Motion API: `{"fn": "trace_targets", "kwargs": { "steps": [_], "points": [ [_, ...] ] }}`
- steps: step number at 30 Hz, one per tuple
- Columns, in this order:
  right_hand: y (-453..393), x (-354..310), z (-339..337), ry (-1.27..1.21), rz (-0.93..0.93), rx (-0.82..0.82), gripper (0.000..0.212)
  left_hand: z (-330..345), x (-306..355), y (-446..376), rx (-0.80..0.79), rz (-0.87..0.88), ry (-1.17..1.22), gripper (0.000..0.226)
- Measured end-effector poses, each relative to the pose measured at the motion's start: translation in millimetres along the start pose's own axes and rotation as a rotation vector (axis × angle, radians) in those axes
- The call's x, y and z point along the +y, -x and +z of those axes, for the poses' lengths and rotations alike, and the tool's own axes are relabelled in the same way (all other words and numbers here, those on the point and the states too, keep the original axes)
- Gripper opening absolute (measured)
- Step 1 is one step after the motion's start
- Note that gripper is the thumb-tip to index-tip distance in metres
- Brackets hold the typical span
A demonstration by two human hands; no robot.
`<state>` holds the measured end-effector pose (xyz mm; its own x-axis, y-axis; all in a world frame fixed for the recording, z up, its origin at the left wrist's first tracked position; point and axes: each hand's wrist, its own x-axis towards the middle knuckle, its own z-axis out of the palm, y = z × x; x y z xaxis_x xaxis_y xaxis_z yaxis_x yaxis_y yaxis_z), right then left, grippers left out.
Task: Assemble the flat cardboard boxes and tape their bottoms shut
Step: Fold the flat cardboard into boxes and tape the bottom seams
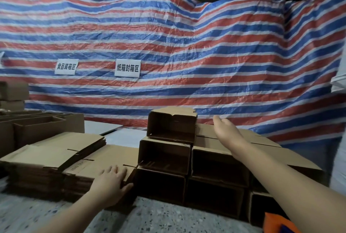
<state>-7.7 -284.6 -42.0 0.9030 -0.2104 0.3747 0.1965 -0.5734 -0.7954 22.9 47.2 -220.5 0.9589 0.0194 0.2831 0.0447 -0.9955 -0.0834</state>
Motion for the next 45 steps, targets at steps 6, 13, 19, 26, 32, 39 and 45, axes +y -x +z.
{"fn": "trace_targets", "kwargs": {
  "steps": [6, 13, 19, 26, 32, 39, 45],
  "points": [
    [7, 6, 2, 0.014, 0.005, -0.018, 0.05, -4, 14, 19, 0.131, -0.045, -0.071, 0.05],
    [12, 1, 5, -0.054, 0.008, -0.051, 0.057, -48, 6, 21, 0.326, -0.127, 0.11, 0.043],
    [11, -7, -1, -0.084, -0.045, -0.018, 0.058, -139, -3, 36, 0.692, -0.214, 0.408, 0.026],
    [18, -41, -16, -0.176, -0.139, -0.009, 0.051, -238, 25, 83, 0.897, 0.062, 0.546, 0.034],
    [19, -80, -56, -0.414, -0.262, -0.072, 0.043, -295, 46, 108, 0.802, 0.314, 0.808, 0.023],
    [24, -98, -113, -0.477, -0.4, 0.096, 0.068, -319, 59, 122, 0.551, 0.499, 1.097, 0.029],
    [50, -81, -137, -0.481, -0.356, 0.103, 0.089, -313, 68, 106, 0.357, 0.498, 1.368, 0.028]
  ]
}}
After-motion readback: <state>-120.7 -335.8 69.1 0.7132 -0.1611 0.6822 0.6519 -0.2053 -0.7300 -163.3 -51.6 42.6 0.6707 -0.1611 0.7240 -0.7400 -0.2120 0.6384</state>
